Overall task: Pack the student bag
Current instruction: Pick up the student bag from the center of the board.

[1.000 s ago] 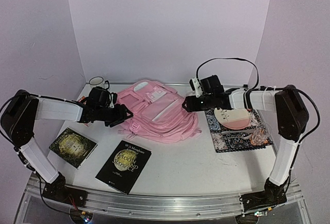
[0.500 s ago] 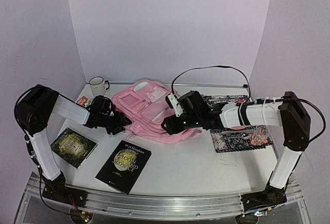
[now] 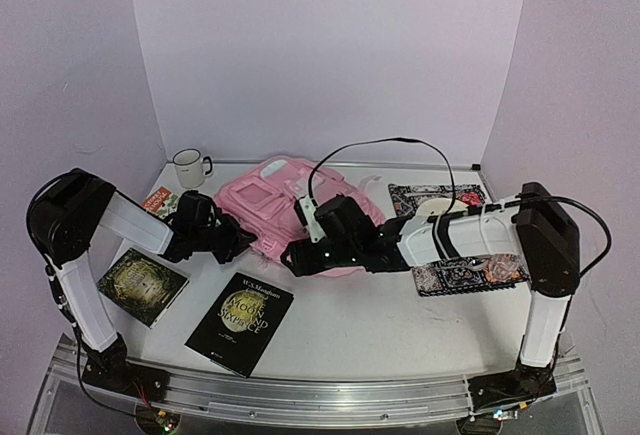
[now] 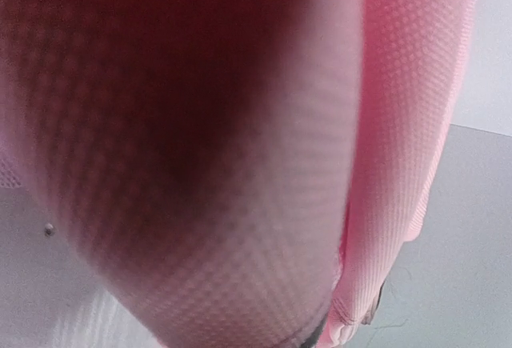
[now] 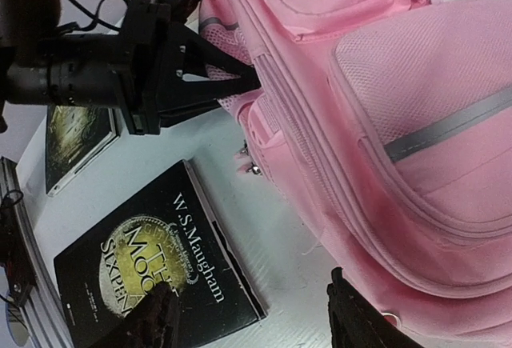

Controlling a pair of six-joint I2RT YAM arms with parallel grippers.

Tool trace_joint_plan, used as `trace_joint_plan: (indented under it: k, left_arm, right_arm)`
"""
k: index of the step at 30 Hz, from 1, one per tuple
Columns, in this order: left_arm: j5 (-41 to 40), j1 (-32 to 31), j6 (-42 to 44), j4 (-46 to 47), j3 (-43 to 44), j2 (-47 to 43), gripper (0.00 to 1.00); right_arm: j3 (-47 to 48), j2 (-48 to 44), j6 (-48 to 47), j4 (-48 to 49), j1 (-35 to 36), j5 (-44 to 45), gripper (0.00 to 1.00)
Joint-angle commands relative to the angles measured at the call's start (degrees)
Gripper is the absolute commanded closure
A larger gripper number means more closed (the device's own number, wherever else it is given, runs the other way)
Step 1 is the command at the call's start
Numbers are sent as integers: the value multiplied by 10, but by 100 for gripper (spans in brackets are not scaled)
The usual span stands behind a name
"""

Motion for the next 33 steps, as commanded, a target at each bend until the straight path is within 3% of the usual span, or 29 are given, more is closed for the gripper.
trace_joint_plan:
  k: [1, 9, 16, 33]
  left_arm:
    - [-9, -30, -84, 81, 4, -58, 100]
    - [-25, -64, -141, 99, 12, -67, 100]
    - [-34, -77, -154, 104, 13, -78, 100]
    - [-42, -86, -163, 111, 10, -88, 100]
  right_arm:
    - [32, 28, 77, 29, 4, 10, 40]
    - [17, 56, 115, 65, 20, 77, 48]
    - [4, 85, 80, 121, 25, 116, 60]
    - [21, 160, -17, 212, 51, 249, 71]
